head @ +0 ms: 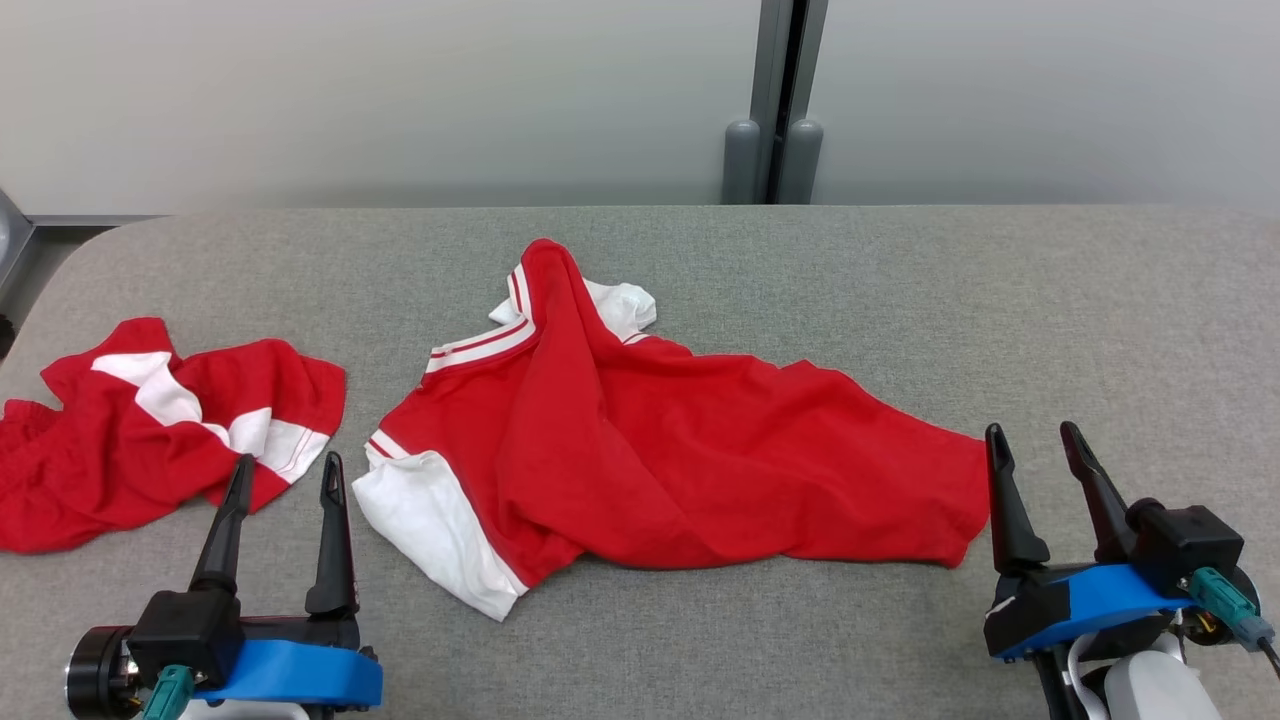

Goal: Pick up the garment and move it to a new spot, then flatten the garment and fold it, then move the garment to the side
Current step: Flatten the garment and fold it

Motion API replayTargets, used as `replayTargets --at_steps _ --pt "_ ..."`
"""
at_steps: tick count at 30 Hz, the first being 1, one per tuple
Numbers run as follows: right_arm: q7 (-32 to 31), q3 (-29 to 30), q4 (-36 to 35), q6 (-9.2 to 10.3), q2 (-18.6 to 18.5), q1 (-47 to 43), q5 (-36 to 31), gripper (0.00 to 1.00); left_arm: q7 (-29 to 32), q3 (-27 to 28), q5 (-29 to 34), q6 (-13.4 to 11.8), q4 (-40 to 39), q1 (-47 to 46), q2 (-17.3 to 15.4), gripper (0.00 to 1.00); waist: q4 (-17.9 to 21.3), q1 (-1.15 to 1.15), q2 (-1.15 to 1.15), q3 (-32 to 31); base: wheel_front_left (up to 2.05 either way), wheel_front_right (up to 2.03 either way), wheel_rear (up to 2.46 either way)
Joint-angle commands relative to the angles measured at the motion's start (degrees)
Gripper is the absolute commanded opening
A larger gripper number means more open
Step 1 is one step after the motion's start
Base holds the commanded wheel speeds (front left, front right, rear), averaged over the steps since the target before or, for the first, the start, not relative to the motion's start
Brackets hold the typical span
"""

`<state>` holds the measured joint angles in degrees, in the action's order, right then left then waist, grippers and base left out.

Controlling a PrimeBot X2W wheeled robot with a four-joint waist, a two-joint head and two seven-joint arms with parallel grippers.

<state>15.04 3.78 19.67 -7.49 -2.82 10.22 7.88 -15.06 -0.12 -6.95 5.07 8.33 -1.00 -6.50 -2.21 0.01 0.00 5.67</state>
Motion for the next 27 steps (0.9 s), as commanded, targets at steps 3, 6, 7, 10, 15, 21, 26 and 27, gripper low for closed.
replayTargets --at_steps 3,6,7,10,15,21,26,27 --pt "0.22 1.15 0.86 -0.01 -0.13 0.99 -1.76 1.00 -0.16 0.83 0.52 0.53 -0.15 -0.03 0.57 1.00 -0.35 -0.01 0.00 0.08 0.00 0.00 0.00" --pt "0.21 2.10 2.51 -0.01 -0.36 3.29 -4.05 1.00 -0.16 0.95 1.07 0.95 -0.28 -0.58 0.86 1.00 -0.77 -0.01 0.00 0.33 0.00 0.00 0.00" --pt "0.22 2.56 3.44 -0.01 -0.70 3.97 -4.68 1.00 -0.16 0.90 1.17 1.01 -0.26 -0.85 0.97 1.00 -1.02 -0.01 0.00 0.46 0.00 0.00 0.00" --pt "0.17 3.44 7.78 -0.01 -1.18 6.09 -5.80 1.00 -0.16 0.83 1.52 1.38 -0.17 -1.45 1.45 1.00 -1.71 -0.01 0.00 0.79 0.00 0.00 0.00" --pt "-0.60 4.78 17.44 -0.01 -3.07 10.02 -6.37 1.00 -0.16 0.68 0.96 1.73 -0.07 -2.01 2.32 1.00 -2.87 -0.01 0.00 1.81 0.00 0.00 0.00" --pt "-0.75 5.31 28.76 -0.01 -4.83 14.30 -6.17 1.00 -0.16 0.33 0.84 2.05 0.19 -3.29 2.89 1.00 -4.08 -0.01 0.00 3.58 0.00 0.00 0.00" --pt "-0.45 4.53 35.61 -0.01 -4.59 16.50 -5.51 1.00 -0.16 0.26 0.92 2.20 0.33 -4.05 3.18 1.00 -4.84 -0.01 0.00 4.44 0.00 0.00 0.00" --pt "-0.45 4.18 36.56 -0.01 -4.39 16.74 -5.34 1.00 -0.16 0.28 0.97 2.24 0.31 -4.10 3.22 1.00 -4.90 -0.01 0.00 4.56 0.00 0.00 0.00"
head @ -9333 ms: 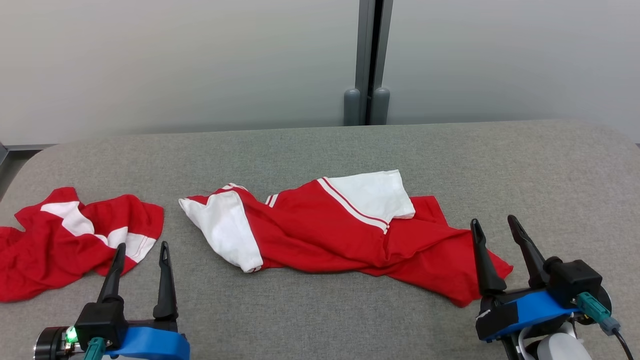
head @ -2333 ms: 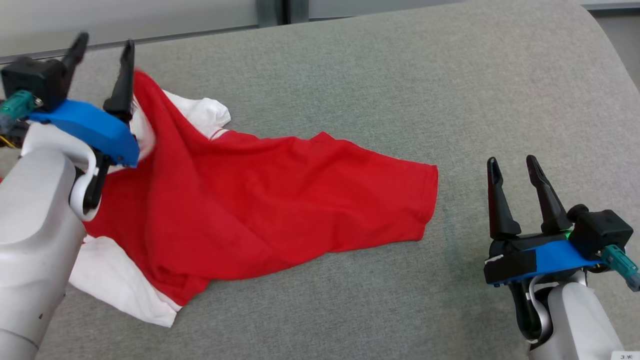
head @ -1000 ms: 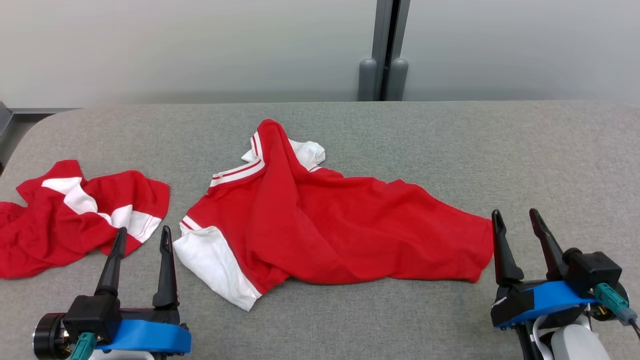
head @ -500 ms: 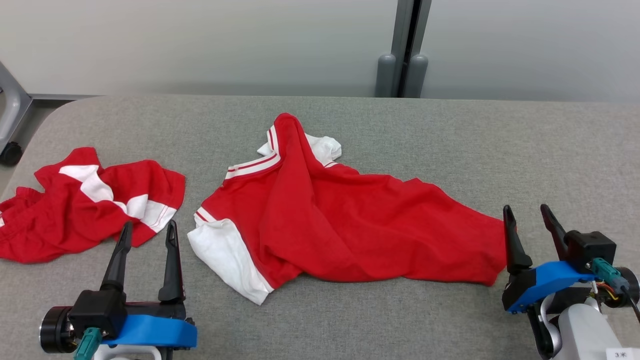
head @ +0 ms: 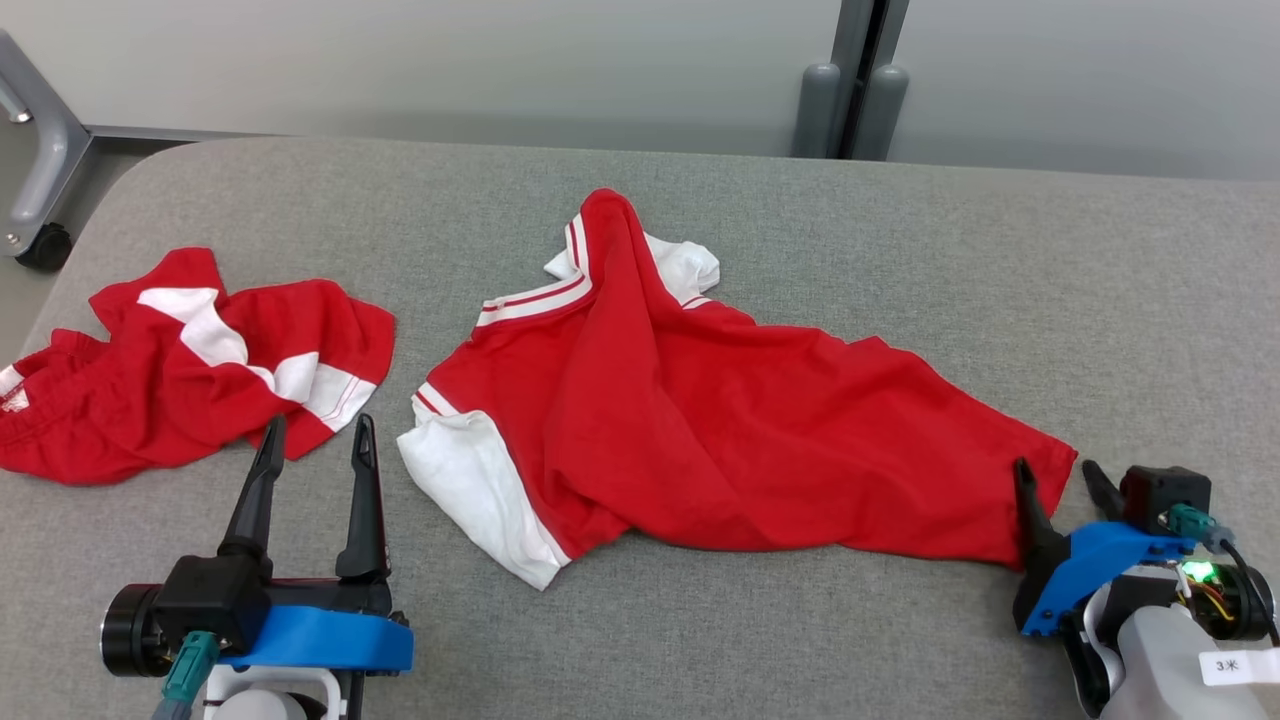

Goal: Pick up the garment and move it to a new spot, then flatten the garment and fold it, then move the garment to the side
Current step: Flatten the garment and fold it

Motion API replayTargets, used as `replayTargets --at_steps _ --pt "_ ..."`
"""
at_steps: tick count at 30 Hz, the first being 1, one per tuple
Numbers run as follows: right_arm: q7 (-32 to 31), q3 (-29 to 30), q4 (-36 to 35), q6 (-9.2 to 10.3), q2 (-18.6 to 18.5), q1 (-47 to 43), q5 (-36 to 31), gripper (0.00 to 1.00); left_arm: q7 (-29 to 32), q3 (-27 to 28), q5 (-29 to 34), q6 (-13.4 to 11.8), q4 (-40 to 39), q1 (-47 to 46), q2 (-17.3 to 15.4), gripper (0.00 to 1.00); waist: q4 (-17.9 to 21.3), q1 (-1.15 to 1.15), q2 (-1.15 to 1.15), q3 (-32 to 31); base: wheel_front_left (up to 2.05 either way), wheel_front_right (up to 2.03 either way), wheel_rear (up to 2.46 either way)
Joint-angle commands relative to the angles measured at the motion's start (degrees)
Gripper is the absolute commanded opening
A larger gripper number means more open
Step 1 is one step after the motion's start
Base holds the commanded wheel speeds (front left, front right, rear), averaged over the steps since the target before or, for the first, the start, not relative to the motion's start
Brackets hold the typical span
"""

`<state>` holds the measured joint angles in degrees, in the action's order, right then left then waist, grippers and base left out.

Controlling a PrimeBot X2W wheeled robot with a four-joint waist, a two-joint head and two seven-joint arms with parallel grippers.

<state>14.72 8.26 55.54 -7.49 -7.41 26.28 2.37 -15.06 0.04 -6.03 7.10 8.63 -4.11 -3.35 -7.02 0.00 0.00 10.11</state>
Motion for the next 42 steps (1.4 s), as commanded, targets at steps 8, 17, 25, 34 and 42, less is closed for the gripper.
replayTargets --at_steps 8,17,25,34,42 --pt "0.37 -4.71 1.44 -0.01 1.25 2.78 2.79 0.00 -0.16 0.43 0.41 0.42 0.71 -0.93 0.25 1.00 0.90 0.00 0.00 -0.47 0.00 0.00 0.00" --pt "0.52 -10.48 -18.78 -0.01 2.51 -4.20 6.48 0.00 -0.16 1.13 0.63 0.33 1.25 1.13 0.30 1.00 4.18 0.00 0.00 -4.17 0.00 0.00 0.00" --pt "0.52 -16.07 -36.69 -0.01 1.56 -11.86 7.35 0.00 -0.16 1.70 0.71 0.37 1.03 2.95 0.29 1.00 6.47 0.00 0.00 -6.54 0.00 0.00 0.00" --pt "0.30 -19.85 -53.12 -0.01 1.45 -18.81 7.42 0.00 -0.16 2.06 0.33 0.38 0.50 4.22 0.30 1.00 7.52 0.00 0.00 -7.13 0.00 0.00 0.00" --pt "-5.15 -21.68 -72.14 -0.01 1.98 -22.41 8.12 0.00 -0.16 2.88 0.33 0.38 0.22 4.85 0.30 1.00 8.58 0.00 0.00 -7.23 0.00 0.00 0.00"
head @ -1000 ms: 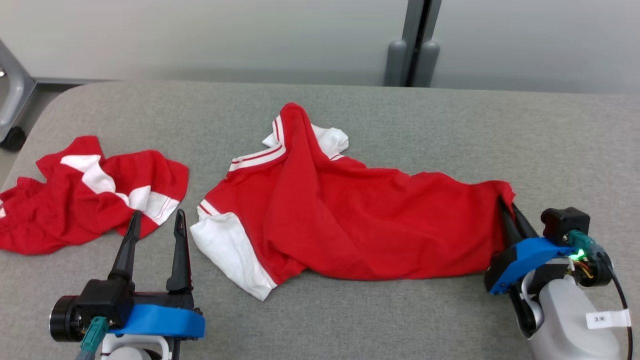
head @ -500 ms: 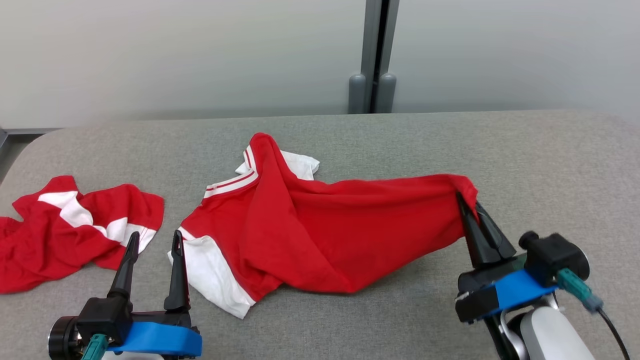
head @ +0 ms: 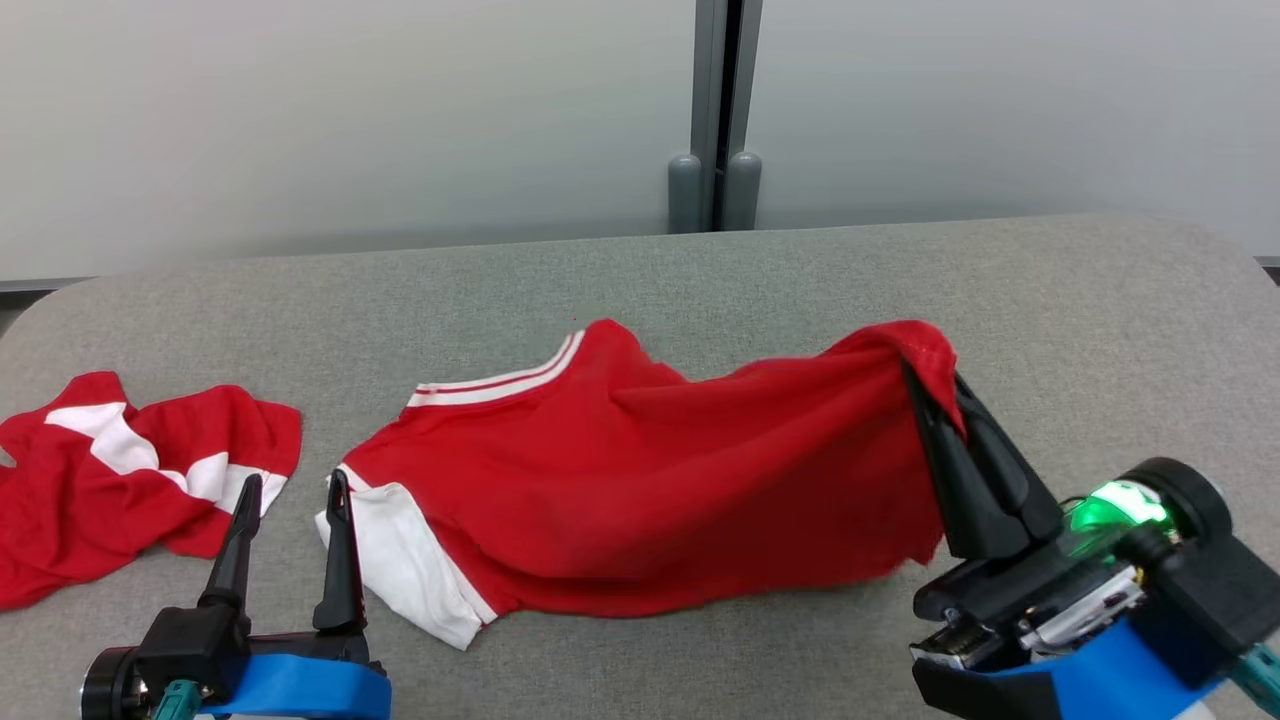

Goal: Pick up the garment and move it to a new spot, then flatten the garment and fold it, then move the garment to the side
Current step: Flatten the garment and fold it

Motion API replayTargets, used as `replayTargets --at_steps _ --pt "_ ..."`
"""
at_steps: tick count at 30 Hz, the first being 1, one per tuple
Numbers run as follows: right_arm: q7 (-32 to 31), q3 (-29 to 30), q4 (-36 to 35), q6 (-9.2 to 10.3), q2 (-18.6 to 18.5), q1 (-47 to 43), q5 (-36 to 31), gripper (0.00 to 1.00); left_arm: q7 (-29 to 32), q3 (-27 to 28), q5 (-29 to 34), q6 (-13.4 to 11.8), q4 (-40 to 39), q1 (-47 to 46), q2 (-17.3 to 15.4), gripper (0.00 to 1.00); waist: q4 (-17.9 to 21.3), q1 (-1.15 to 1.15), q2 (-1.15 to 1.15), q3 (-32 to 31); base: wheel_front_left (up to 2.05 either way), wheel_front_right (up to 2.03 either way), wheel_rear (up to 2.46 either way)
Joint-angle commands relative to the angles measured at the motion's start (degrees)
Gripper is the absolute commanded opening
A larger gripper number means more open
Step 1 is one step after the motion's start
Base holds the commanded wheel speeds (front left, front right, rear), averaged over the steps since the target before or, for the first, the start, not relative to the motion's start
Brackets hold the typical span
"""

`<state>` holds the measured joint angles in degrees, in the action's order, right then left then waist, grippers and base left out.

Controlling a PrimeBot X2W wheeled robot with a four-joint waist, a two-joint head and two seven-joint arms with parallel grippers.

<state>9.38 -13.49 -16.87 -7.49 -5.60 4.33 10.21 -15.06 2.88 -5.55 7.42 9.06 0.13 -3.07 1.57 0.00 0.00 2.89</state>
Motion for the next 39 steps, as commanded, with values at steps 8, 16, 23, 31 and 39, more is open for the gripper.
replayTargets --at_steps 8,16,23,31,39 --pt "-4.85 1.89 -7.93 -0.01 -0.48 -1.31 -0.79 0.00 -0.16 -0.10 -0.27 0.07 -0.34 -0.61 0.10 1.00 0.30 0.00 0.00 0.67 0.00 0.00 0.00" --pt "-4.31 3.49 -6.12 -0.01 0.17 -1.59 -0.84 0.00 -0.16 -0.25 -0.59 0.07 -0.31 -1.11 0.15 1.00 -0.28 0.00 0.00 1.43 0.00 0.00 0.00" --pt "-1.98 6.61 -0.72 -0.01 -1.35 1.53 -2.22 0.00 -0.16 -0.40 -0.69 0.07 -0.66 -2.02 0.18 1.00 -1.13 0.00 0.00 2.75 0.00 0.00 0.00" --pt "2.42 10.79 14.59 -0.01 -5.40 10.24 -4.20 0.00 -0.16 -1.25 -1.00 0.07 -0.58 -4.34 0.21 1.00 -2.98 0.00 0.00 6.08 0.00 0.00 0.00" --pt "5.20 14.65 33.53 -0.01 -9.68 22.54 -5.47 0.00 -0.16 -2.77 -2.04 0.07 -0.35 -6.99 0.20 1.00 -6.62 0.00 0.00 9.80 0.00 0.00 0.00"
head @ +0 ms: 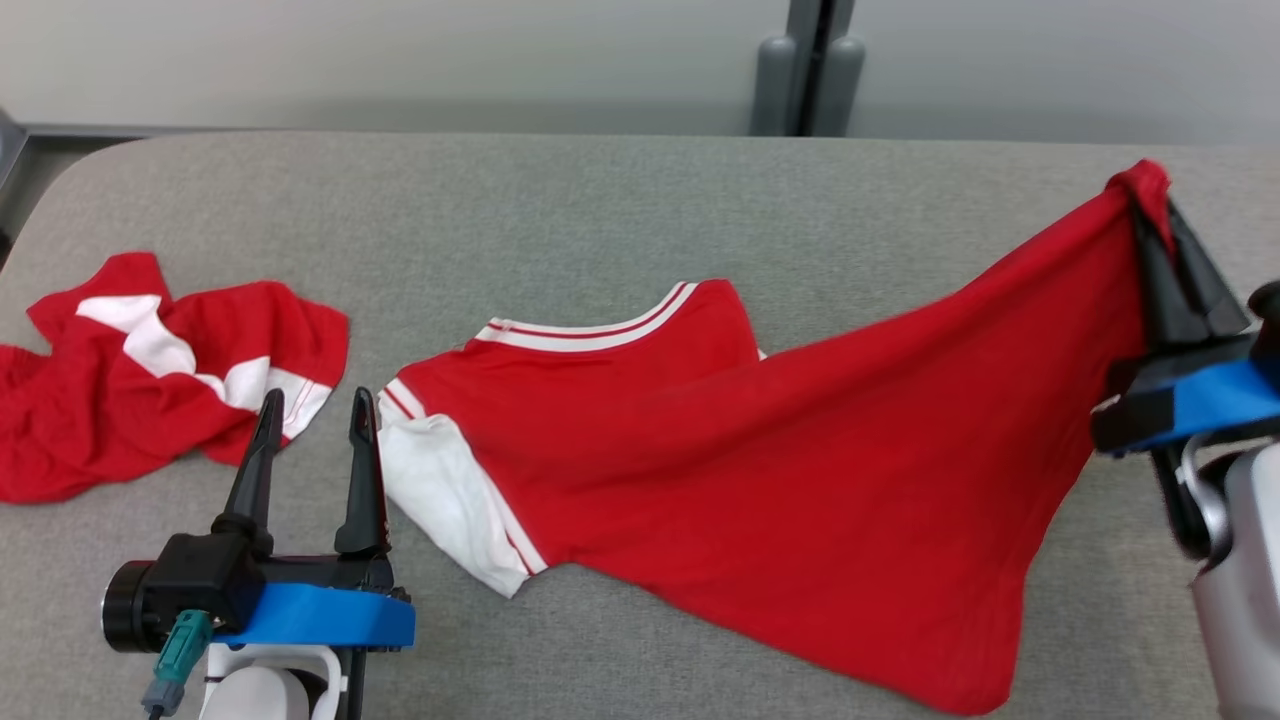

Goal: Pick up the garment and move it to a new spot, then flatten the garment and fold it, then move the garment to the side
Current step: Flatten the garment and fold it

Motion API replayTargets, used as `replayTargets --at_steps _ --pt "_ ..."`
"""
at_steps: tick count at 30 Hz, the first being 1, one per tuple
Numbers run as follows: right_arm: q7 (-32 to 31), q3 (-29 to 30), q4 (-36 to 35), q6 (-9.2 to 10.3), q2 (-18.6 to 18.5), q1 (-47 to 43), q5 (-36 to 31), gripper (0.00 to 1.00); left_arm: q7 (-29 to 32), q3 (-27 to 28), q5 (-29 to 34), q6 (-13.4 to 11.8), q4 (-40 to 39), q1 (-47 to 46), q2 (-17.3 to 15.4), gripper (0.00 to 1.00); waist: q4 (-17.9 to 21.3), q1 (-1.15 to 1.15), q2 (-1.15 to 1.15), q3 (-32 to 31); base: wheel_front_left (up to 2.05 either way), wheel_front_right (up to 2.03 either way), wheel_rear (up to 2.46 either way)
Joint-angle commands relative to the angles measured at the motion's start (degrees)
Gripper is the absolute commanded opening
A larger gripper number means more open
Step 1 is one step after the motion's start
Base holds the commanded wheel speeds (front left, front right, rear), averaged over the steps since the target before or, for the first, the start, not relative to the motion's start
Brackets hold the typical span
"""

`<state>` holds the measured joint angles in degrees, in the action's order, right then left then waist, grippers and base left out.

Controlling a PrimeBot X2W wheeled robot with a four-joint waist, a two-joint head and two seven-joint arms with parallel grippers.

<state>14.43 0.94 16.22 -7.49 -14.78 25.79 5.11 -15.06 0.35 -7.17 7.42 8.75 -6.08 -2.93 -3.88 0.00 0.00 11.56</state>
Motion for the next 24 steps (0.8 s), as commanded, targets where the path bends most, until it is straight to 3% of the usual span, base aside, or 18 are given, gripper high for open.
replayTargets --at_steps 1,11,15,16,17,24 --pt "0.39 0.64 2.48 0.00 -1.04 2.73 -0.62 0.00 -0.16 -0.39 -0.38 0.07 0.02 -1.11 0.06 1.00 -1.74 0.00 0.00 1.61 0.00 0.00 0.00" --pt "0.78 3.10 22.64 0.00 -7.08 18.46 -3.93 0.00 -0.16 -2.31 -1.80 -0.25 -0.12 -4.11 0.08 1.00 -6.89 0.00 0.00 5.87 0.00 0.00 0.00" --pt "0.79 5.34 28.72 -0.01 -7.89 22.86 -5.26 0.00 -0.16 -3.07 -2.25 -0.59 -0.23 -4.59 0.07 1.00 -8.09 0.00 0.00 6.83 0.00 0.00 0.00" --pt "0.79 6.08 30.58 -0.01 -7.82 23.52 -5.63 0.06 -0.16 -3.27 -2.32 -0.72 -0.25 -4.61 0.08 1.00 -8.23 0.00 0.00 6.90 0.00 0.00 0.00" --pt "0.78 6.53 32.79 -0.01 -7.62 24.13 -5.97 1.00 -0.16 -3.45 -2.34 -0.81 -0.25 -4.56 0.07 1.00 -8.35 0.00 0.00 6.93 0.00 0.00 0.00" --pt "0.80 7.42 34.67 0.00 -5.67 24.65 -7.65 1.00 -0.16 -2.90 -2.02 -1.32 -0.23 -3.94 0.06 1.00 -6.91 0.00 0.00 6.23 0.00 0.00 0.00"
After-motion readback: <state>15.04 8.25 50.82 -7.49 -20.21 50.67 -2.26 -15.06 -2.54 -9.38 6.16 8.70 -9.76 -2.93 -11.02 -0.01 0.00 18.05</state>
